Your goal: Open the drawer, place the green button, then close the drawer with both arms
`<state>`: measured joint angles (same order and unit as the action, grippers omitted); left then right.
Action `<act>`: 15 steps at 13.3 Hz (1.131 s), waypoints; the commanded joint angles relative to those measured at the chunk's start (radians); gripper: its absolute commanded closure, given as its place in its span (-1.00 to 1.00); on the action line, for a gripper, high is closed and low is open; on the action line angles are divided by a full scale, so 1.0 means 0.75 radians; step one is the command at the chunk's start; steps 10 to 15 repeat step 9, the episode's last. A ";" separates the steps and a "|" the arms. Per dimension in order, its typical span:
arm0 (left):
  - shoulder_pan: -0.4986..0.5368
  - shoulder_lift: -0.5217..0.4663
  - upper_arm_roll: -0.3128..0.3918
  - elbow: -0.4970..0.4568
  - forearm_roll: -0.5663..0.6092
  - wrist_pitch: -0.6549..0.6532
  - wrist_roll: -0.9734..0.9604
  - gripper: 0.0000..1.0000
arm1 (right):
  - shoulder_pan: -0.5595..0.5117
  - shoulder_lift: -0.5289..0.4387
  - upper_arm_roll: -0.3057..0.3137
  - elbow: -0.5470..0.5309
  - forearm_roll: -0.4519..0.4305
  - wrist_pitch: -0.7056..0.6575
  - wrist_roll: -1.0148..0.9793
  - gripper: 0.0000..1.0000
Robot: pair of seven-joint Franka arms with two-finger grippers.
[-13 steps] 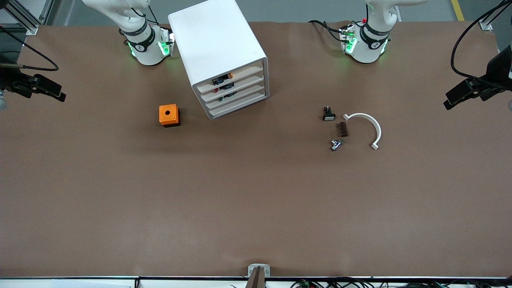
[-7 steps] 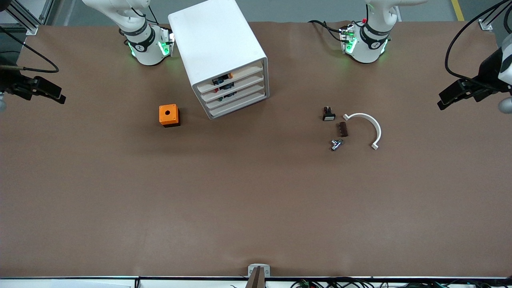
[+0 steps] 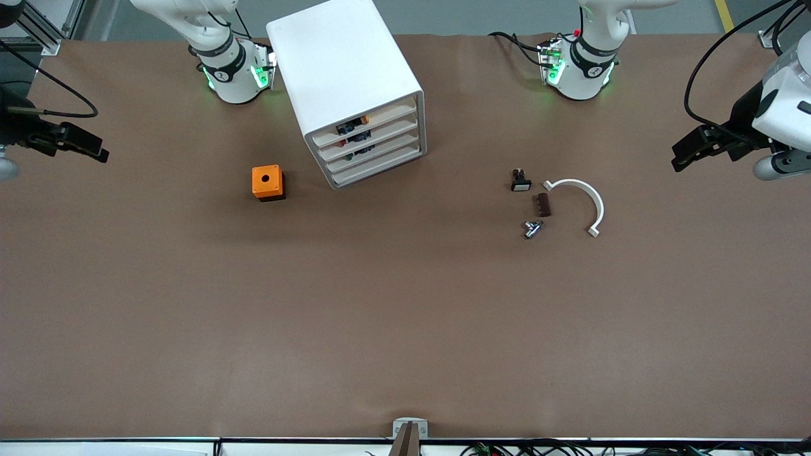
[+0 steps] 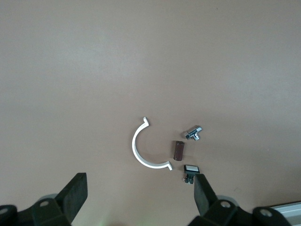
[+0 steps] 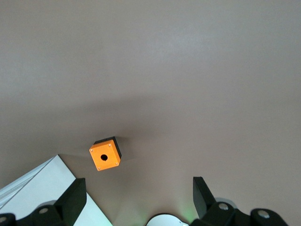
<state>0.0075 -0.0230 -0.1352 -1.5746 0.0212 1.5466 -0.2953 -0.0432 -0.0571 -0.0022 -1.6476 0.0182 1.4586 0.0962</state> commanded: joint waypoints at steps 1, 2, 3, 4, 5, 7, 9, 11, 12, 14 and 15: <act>0.047 -0.076 -0.024 -0.097 -0.014 0.055 0.048 -1.00 | -0.002 -0.045 0.009 -0.020 0.063 -0.061 0.015 -1.00; 0.061 -0.076 -0.024 -0.091 -0.018 0.053 0.054 -1.00 | -0.008 -0.049 0.001 -0.002 0.082 -0.093 0.011 -1.00; 0.074 -0.076 -0.024 -0.087 -0.020 0.051 0.083 -1.00 | -0.008 -0.051 -0.001 0.018 0.100 -0.104 0.001 -1.00; 0.080 -0.076 -0.018 -0.085 -0.020 0.051 0.135 -1.00 | -0.010 -0.055 -0.003 0.045 0.103 -0.108 -0.006 -1.00; 0.096 -0.074 -0.018 -0.085 -0.020 0.051 0.178 -1.00 | -0.010 -0.055 -0.001 0.112 0.103 -0.138 -0.008 -1.00; 0.098 -0.074 -0.018 -0.081 -0.022 0.051 0.195 -1.00 | 0.000 -0.053 0.009 0.145 0.103 -0.149 0.015 -1.00; 0.098 -0.074 -0.018 -0.079 -0.022 0.047 0.191 -1.00 | 0.055 -0.075 0.070 0.150 0.054 -0.126 0.171 -1.00; 0.098 -0.074 -0.018 -0.079 -0.022 0.047 0.191 -1.00 | 0.055 -0.075 0.070 0.150 0.054 -0.126 0.171 -1.00; 0.098 -0.074 -0.018 -0.079 -0.022 0.047 0.191 -1.00 | 0.055 -0.075 0.070 0.150 0.054 -0.126 0.171 -1.00; 0.098 -0.074 -0.018 -0.079 -0.022 0.047 0.191 -1.00 | 0.055 -0.075 0.070 0.150 0.054 -0.126 0.171 -1.00; 0.098 -0.074 -0.018 -0.079 -0.022 0.047 0.191 -1.00 | 0.055 -0.075 0.070 0.150 0.054 -0.126 0.171 -1.00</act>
